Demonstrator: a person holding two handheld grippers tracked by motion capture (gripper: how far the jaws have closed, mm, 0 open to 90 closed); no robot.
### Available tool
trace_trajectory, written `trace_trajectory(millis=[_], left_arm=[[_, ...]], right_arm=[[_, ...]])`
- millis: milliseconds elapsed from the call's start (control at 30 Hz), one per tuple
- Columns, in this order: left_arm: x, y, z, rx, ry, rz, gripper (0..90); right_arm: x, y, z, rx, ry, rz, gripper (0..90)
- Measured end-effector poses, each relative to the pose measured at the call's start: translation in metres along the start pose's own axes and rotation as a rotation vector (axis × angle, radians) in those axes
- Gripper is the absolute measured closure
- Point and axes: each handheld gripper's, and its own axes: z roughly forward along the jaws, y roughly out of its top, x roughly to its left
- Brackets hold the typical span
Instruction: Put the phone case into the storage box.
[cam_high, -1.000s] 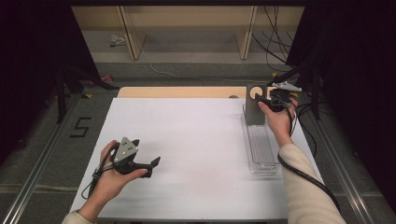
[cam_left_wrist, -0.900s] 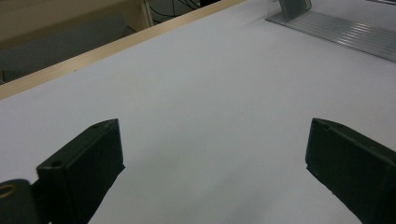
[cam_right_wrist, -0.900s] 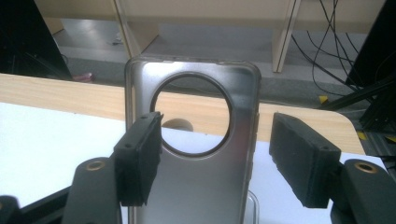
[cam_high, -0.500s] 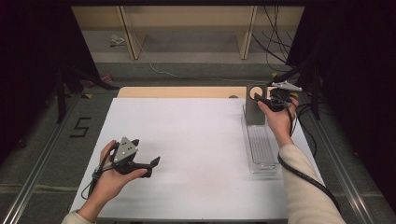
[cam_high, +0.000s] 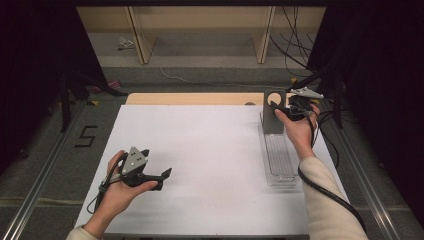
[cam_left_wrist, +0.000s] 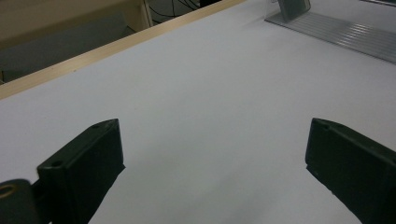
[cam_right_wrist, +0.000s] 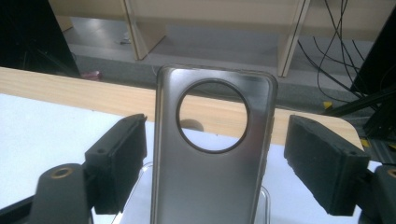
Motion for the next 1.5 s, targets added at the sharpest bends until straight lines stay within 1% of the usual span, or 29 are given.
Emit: trace_trajectory(millis=[167, 500, 833, 1200, 1500], left_arm=[[0.000, 0.000, 0.000, -0.001, 0.000, -0.005, 3.7], [0.001, 0.000, -0.001, -0.003, -0.001, -0.008, 3.8], [0.000, 0.001, -0.001, -0.007, -0.002, -0.005, 3.8], [0.001, 0.002, -0.002, -0.015, -0.003, -0.009, 4.1], [0.001, 0.002, -0.002, -0.020, -0.001, -0.010, 4.2]], right_arm=[[0.002, -0.001, -0.003, 0.007, 0.007, -0.012, 21.2], [0.009, 0.001, -0.013, -0.003, 0.019, -0.021, 21.2], [0.010, -0.003, -0.026, -0.008, 0.025, -0.029, 21.2], [0.014, -0.005, -0.035, -0.012, 0.035, -0.034, 21.2], [0.019, -0.009, -0.046, -0.013, 0.062, -0.036, 21.1]])
